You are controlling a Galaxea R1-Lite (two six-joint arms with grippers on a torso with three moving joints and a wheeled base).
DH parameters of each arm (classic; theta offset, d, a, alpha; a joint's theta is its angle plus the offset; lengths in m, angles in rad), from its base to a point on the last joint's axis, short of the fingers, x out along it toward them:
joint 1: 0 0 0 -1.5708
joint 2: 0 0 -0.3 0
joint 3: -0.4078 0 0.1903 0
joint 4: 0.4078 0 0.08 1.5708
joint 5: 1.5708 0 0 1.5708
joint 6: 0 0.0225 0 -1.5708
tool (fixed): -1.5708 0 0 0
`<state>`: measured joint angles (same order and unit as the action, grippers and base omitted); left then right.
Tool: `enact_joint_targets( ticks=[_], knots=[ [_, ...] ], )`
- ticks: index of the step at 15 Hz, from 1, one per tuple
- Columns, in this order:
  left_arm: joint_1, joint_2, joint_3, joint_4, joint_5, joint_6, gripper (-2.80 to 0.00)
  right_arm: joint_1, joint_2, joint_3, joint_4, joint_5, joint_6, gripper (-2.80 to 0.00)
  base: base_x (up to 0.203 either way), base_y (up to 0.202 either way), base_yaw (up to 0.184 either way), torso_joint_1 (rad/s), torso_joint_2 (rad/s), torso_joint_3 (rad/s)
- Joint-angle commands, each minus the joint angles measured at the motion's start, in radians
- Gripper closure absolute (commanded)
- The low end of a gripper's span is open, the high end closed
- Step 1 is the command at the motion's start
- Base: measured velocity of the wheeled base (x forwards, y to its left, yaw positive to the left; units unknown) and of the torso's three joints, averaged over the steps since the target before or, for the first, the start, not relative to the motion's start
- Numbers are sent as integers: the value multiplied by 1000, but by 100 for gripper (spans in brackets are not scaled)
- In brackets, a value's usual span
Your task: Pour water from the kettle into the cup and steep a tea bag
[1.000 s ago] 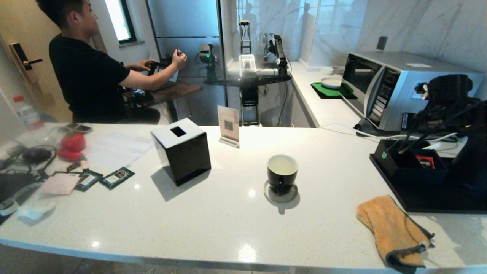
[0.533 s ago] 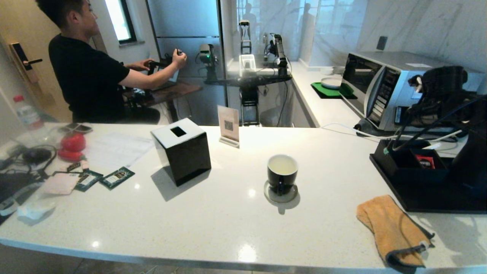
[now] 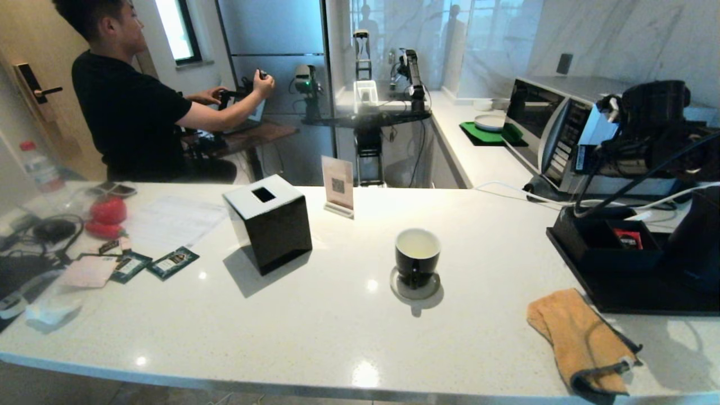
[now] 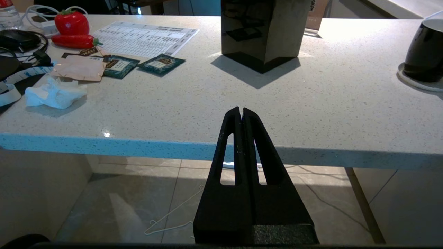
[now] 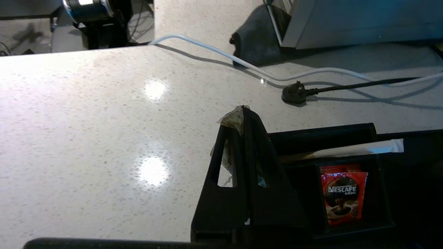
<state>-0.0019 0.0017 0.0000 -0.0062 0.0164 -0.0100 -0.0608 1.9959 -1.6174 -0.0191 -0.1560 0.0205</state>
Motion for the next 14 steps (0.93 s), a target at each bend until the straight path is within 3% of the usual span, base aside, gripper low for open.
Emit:
enact_joint_targets(
  ticks=[1, 14],
  knots=[
    [0, 0, 0, 0, 0, 0, 0, 23, -32, 3, -1, 0, 1, 0, 0, 0, 0, 0, 0, 0],
    [0, 0, 0, -1, 0, -1, 0, 160, -214, 70, 0, 1, 35, 0, 0, 0, 0, 0, 0, 0]
  ],
)
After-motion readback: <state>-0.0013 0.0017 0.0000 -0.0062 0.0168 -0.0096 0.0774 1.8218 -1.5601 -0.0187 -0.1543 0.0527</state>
